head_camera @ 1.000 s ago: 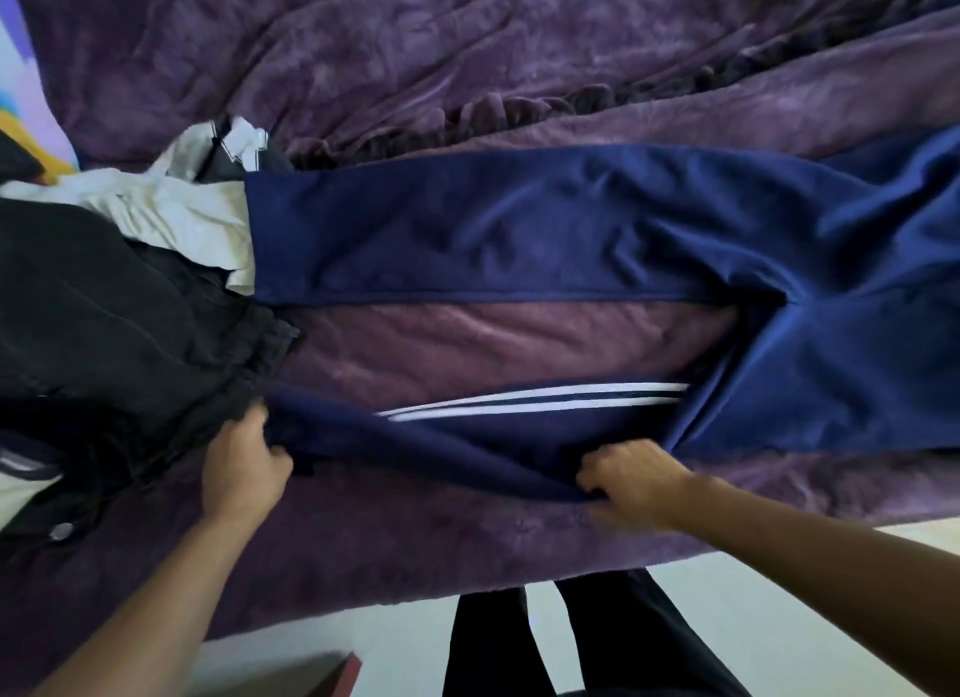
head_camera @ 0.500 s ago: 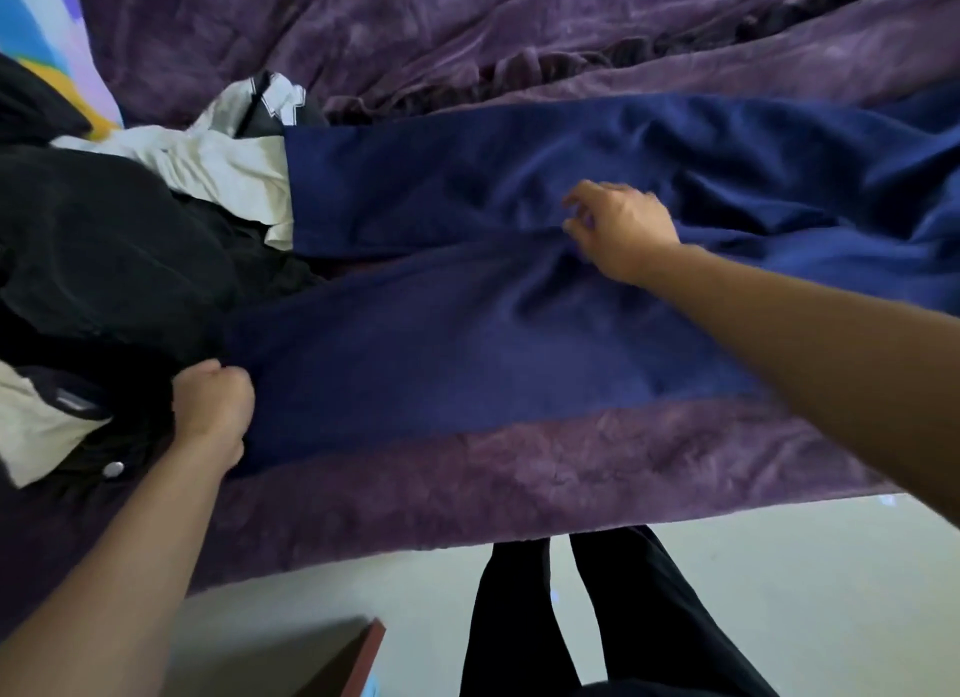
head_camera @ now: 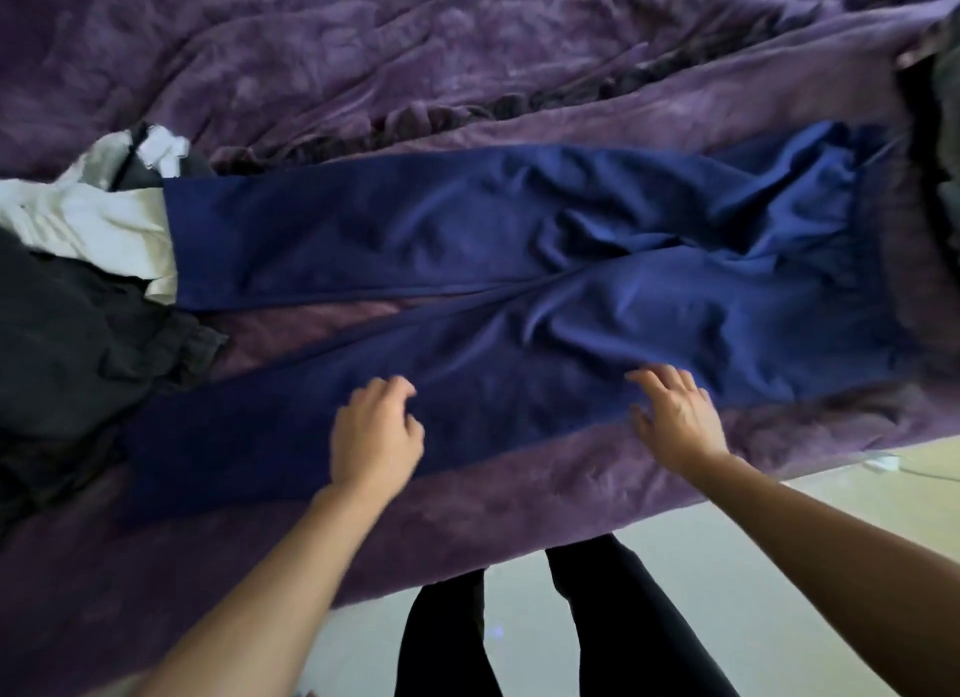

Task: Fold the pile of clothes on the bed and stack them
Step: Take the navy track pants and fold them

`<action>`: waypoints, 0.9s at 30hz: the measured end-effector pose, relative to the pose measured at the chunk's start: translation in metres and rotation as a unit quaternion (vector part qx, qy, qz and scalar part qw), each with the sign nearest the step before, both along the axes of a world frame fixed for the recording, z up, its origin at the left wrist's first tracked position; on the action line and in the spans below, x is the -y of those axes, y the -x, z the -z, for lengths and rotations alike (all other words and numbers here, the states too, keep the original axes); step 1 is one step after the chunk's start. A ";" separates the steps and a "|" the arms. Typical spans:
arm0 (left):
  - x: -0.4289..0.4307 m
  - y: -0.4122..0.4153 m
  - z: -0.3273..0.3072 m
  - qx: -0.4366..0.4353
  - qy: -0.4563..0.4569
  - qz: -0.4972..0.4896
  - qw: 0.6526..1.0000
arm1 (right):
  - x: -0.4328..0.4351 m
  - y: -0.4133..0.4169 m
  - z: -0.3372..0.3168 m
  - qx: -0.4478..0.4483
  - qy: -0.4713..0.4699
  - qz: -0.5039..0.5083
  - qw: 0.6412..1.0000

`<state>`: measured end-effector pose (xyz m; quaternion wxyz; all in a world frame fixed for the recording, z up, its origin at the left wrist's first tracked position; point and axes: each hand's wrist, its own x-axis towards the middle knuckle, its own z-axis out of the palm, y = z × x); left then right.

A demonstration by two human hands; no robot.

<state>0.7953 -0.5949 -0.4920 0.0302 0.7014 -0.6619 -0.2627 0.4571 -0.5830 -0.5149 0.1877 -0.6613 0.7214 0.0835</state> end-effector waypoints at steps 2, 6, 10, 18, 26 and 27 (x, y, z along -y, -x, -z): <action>-0.006 0.046 0.004 -0.014 -0.022 0.071 0.997 | -0.005 0.052 -0.005 -0.034 -0.010 0.043 0.998; -0.011 0.138 0.016 0.017 -0.047 0.195 0.979 | -0.002 0.158 -0.008 -0.098 -0.012 0.082 0.992; -0.011 0.228 0.039 0.071 -0.051 0.255 0.963 | 0.013 0.246 0.005 -0.192 -0.113 0.010 0.975; 0.022 0.316 0.084 0.205 -0.062 0.170 0.962 | 0.037 0.349 0.035 -0.142 -0.022 -0.112 0.983; -0.024 0.336 0.046 0.113 -0.199 0.156 0.961 | 0.021 0.393 0.002 -0.027 0.023 -0.123 0.992; -0.032 0.339 0.044 0.111 -0.213 0.152 0.959 | 0.024 0.396 -0.001 -0.045 -0.022 -0.121 0.991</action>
